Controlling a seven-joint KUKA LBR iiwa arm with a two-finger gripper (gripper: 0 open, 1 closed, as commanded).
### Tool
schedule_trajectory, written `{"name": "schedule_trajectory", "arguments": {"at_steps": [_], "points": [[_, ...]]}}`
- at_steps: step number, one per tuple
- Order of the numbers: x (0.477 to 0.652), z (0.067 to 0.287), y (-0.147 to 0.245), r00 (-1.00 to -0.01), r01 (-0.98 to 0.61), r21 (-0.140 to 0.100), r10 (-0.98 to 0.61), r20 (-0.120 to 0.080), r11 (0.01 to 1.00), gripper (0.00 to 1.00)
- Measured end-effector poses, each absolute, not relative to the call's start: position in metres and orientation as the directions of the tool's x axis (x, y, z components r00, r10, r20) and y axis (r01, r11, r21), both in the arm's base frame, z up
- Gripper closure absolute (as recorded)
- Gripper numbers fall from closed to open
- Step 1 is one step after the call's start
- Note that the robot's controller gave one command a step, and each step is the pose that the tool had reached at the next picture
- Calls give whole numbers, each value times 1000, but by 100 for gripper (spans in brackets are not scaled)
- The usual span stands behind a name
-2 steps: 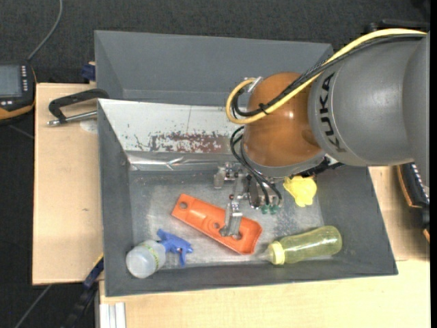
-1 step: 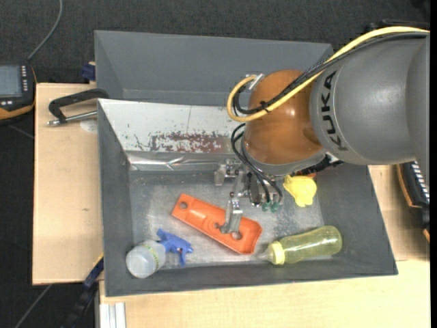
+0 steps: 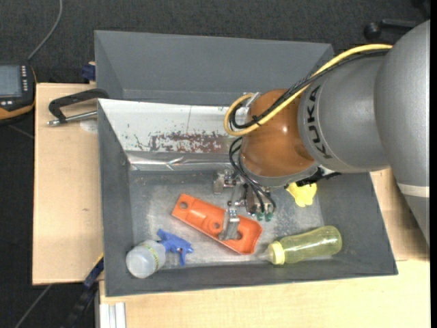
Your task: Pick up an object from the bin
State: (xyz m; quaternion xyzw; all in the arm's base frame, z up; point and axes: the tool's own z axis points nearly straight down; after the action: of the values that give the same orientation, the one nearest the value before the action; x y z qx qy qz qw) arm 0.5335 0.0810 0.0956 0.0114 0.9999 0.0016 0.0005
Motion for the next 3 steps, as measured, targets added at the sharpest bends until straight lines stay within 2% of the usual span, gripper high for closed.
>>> {"name": "schedule_trajectory", "arguments": {"at_steps": [1,2,3], "points": [[525,71,71,-994,109,4,109,1,994,100],[525,71,71,-994,109,4,109,1,994,100],[545,199,72,-997,79,6,79,-4,997,100]]}}
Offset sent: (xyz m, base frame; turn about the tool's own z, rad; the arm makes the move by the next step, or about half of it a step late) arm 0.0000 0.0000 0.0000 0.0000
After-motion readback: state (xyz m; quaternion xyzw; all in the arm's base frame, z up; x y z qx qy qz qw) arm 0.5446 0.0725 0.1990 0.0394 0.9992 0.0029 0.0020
